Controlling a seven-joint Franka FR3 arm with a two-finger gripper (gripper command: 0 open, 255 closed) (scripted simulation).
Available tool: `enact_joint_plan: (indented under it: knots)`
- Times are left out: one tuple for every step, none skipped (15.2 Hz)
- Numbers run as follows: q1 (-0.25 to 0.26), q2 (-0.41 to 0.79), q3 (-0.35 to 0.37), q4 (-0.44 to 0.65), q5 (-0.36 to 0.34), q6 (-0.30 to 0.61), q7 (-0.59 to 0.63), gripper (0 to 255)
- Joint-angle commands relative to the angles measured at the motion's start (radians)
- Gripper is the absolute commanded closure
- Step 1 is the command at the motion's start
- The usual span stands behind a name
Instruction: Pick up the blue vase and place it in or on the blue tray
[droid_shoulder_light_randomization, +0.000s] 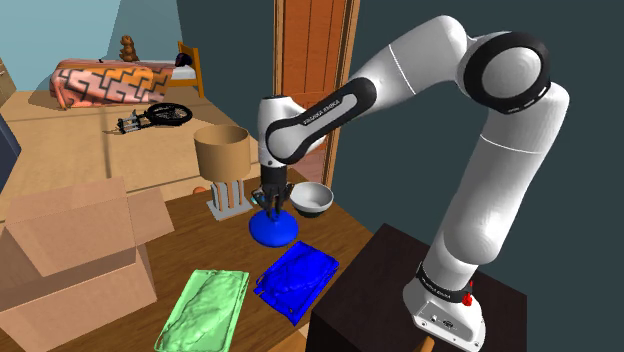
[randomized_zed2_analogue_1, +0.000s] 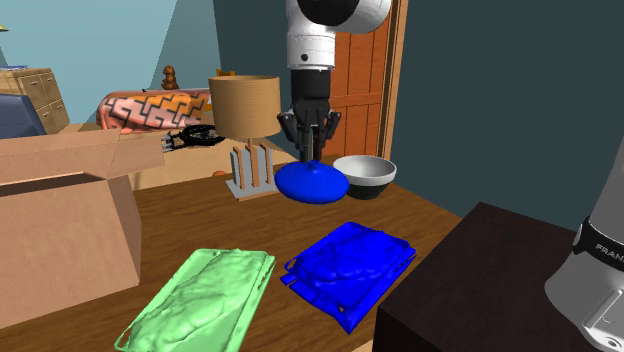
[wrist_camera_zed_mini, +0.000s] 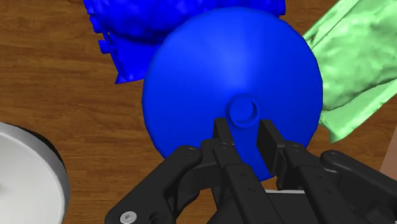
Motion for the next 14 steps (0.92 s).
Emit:
enact_joint_plan:
  knots:
    - [0.003,-0.083,0.005,-0.075,0.027,-0.006,-0.01,255]
    - [0.006,-0.125,0.007,-0.113,0.041,-0.01,-0.014,255]
    - [0.01,-0.167,0.008,-0.149,0.055,-0.015,-0.018,255]
    - [0.015,-0.21,0.009,-0.185,0.068,-0.021,-0.022,255]
    - [0.021,-0.254,0.009,-0.219,0.082,-0.03,-0.026,255]
    - [0.027,-0.298,0.01,-0.253,0.095,-0.04,-0.028,255]
    - [0.035,-0.343,0.009,-0.286,0.107,-0.052,-0.03,255]
    - [0.038,-0.36,0.009,-0.297,0.111,-0.057,-0.031,255]
    - [0.039,-0.351,0.01,-0.304,0.112,-0.041,-0.032,255]
    - [0.039,-0.342,0.011,-0.311,0.112,-0.025,-0.032,255]
    - [0.039,-0.332,0.013,-0.317,0.113,-0.009,-0.033,255]
    - [0.039,-0.322,0.015,-0.324,0.113,0.007,-0.034,255]
    - [0.039,-0.312,0.016,-0.33,0.113,0.023,-0.034,255]
    - [0.039,-0.302,0.018,-0.335,0.113,0.039,-0.035,255]
